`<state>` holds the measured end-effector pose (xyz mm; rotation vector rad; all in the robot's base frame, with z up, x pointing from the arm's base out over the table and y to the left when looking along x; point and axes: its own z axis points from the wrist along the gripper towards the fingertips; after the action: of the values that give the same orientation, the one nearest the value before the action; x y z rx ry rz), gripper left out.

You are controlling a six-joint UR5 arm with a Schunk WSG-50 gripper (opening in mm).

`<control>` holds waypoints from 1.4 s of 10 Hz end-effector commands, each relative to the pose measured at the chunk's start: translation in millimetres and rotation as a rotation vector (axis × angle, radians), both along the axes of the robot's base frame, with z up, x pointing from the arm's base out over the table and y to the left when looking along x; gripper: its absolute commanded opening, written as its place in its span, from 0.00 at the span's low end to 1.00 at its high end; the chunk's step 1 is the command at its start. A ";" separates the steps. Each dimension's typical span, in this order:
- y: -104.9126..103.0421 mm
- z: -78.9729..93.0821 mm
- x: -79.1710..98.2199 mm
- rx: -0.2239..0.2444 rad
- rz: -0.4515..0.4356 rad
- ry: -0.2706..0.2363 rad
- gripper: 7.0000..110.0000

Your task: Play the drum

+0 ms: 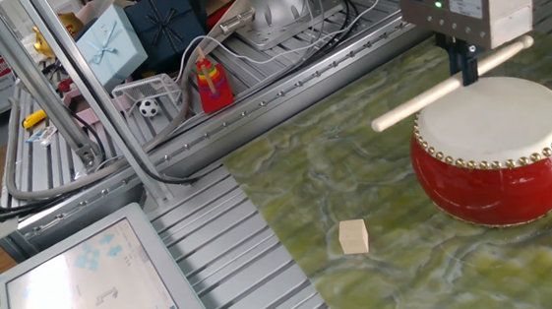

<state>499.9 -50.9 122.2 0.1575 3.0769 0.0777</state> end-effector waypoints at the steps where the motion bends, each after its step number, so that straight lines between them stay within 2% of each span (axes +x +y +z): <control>1: 15.1 -0.8 -2.9 0.007 0.010 -0.009 0.00; 4: 14.2 1.4 -8.5 0.001 0.056 0.000 0.00; 6: 5.1 -5.2 -3.0 -0.011 0.058 0.004 0.00; 8: 0.0 -8.0 4.2 -0.004 0.059 0.000 0.00; 14: 12.6 -6.3 0.6 0.007 0.047 -0.003 0.00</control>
<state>499.3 -43.6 115.2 0.0729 3.0844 0.0667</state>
